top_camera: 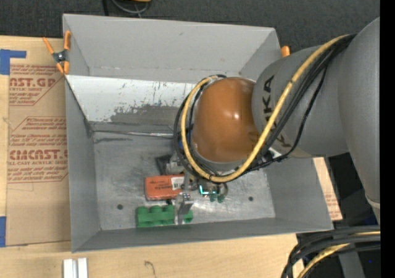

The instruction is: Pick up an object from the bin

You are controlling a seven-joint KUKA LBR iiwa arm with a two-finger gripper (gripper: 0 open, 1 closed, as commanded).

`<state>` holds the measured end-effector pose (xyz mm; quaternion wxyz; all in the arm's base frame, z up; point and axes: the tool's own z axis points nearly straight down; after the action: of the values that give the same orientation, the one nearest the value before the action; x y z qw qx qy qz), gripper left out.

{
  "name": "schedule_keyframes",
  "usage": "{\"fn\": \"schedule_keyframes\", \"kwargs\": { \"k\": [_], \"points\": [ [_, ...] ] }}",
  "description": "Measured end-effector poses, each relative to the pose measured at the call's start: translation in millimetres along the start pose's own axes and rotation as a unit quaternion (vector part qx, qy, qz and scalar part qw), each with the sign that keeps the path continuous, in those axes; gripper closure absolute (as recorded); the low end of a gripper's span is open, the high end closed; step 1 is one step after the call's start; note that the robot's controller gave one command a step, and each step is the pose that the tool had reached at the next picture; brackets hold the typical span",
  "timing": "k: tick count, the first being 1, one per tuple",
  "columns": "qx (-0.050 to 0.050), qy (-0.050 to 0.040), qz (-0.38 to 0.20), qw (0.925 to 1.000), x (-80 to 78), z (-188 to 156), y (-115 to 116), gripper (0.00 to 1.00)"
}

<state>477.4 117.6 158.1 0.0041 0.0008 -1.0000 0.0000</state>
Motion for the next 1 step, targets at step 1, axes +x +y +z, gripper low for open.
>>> {"fn": "schedule_keyframes", "kwargs": {
  "k": [1],
  "points": [
    [-0.001,-0.0038,0.001,1.0000,-2.0,-3.5,-0.4,0.00]
  ]
}}
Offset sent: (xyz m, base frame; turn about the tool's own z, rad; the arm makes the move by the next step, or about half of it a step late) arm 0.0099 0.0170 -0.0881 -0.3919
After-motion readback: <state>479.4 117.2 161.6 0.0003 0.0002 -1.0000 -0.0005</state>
